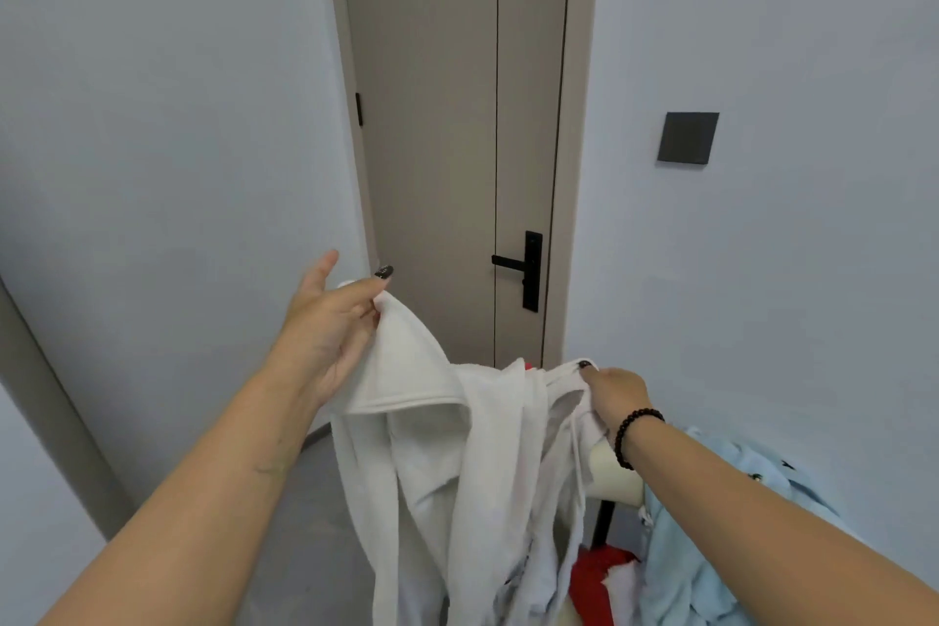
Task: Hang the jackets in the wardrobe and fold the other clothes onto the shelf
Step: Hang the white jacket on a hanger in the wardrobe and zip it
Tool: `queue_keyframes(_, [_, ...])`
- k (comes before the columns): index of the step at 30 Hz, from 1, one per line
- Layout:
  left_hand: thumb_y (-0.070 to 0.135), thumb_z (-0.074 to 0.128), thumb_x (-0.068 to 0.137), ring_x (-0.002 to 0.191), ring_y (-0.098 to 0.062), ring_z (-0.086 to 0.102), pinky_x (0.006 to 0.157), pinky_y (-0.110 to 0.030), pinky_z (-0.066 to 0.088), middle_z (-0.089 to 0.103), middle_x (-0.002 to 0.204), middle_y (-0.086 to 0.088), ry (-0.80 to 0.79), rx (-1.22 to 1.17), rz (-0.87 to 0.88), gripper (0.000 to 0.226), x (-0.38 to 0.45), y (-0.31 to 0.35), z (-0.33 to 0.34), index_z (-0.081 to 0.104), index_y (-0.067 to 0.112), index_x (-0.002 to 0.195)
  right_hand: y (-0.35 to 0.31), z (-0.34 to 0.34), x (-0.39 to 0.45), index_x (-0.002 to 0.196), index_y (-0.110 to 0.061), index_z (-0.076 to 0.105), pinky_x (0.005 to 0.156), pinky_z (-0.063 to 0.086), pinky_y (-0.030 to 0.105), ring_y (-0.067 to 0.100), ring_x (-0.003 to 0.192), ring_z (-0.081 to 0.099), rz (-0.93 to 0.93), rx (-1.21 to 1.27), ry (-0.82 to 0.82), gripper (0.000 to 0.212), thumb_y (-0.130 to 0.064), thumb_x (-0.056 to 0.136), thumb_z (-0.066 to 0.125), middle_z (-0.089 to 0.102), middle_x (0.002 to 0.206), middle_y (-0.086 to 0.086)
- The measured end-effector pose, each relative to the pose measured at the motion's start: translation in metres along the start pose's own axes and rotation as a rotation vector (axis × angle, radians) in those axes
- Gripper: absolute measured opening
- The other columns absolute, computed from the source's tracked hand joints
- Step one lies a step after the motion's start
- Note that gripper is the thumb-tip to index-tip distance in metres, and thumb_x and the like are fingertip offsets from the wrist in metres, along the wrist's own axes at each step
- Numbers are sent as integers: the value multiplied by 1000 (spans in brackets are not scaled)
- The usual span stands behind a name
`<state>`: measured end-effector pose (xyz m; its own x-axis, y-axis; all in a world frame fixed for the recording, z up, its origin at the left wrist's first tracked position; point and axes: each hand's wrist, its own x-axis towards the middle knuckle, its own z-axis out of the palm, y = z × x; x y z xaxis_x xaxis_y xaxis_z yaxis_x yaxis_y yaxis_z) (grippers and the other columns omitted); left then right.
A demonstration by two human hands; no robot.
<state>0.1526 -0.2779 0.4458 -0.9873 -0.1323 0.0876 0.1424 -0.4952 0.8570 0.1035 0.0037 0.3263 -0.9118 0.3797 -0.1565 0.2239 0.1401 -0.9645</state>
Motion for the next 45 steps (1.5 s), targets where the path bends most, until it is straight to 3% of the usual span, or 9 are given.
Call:
queue_keyframes(5, [18, 82, 75, 135, -23, 41, 111, -38, 36, 39, 148, -1, -262, 928, -208, 104, -18, -54, 3, 15, 22, 154, -46, 21, -32, 56, -20, 36, 50, 25, 23, 16, 47, 30, -161, -10, -307, 40, -21, 89, 59, 32, 53, 2])
queue_keyframes(9, [34, 84, 70, 128, 14, 36, 96, -8, 37, 34, 137, 42, -569, 989, -43, 97, -41, -108, 10, 20, 60, 137, -66, 33, -58, 64, -17, 49, 49, 23, 25, 17, 53, 32, -196, -42, -546, 30, -24, 90, 61, 37, 60, 3])
queue_keyframes(15, [22, 71, 86, 83, -1, 64, 67, -11, 47, 69, 86, 21, -258, 979, 221, 18, -44, -131, 1, 64, 37, 93, -78, 31, -80, 64, -12, 59, 58, 43, 24, 16, 61, 51, -325, -3, -651, 33, -33, 89, 65, 56, 68, 9])
queue_keyframes(18, [12, 67, 87, 84, 8, 62, 66, -5, 43, 70, 88, 21, -204, 923, 258, 27, -43, -123, 3, 65, 38, 94, -62, 21, -79, 84, 1, 66, 65, 48, 25, 15, 67, 59, -323, 163, -566, 33, -31, 90, 63, 64, 74, 8])
queue_keyframes(21, [17, 68, 89, 80, 7, 65, 63, -7, 46, 72, 86, 15, -73, 796, 238, 14, -39, -120, 2, 68, 30, 92, -30, 15, -76, 100, -10, 65, 65, 53, 19, 10, 69, 66, -317, 279, -491, 17, -25, 90, 63, 67, 78, 3])
queue_keyframes(27, [42, 69, 86, 74, 1, 69, 56, -9, 48, 75, 82, 14, 100, 557, 171, 19, -31, -100, -2, 73, 23, 88, 60, 27, -67, 127, -25, 49, 98, 45, 24, 3, 113, 54, -362, -385, -683, 57, -33, 78, 76, 57, 121, -12])
queue_keyframes(31, [58, 75, 72, 82, -7, 73, 60, -16, 54, 76, 90, 8, 78, 446, 177, 25, -28, -81, -12, 75, 39, 88, 91, 47, -67, 85, -19, 54, 64, 40, 21, 11, 71, 51, -346, -494, -620, 12, -28, 91, 59, 56, 80, -5])
queue_keyframes(39, [41, 74, 82, 71, -11, 68, 57, -24, 47, 72, 71, 10, 416, 649, 267, 14, -26, -38, -95, 70, 29, 77, 21, 77, -61, 75, -6, 53, 55, 32, 22, 11, 62, 42, -488, -248, -531, 19, -16, 91, 56, 48, 68, -1])
queue_keyframes(45, [28, 74, 85, 88, -10, 63, 78, -32, 49, 68, 95, 9, 598, 632, 260, 13, -62, -23, -167, 62, 32, 90, -39, 127, -78, 64, -11, 46, 53, 26, 27, 10, 55, 33, -668, -180, -566, 34, -27, 89, 63, 39, 60, -1])
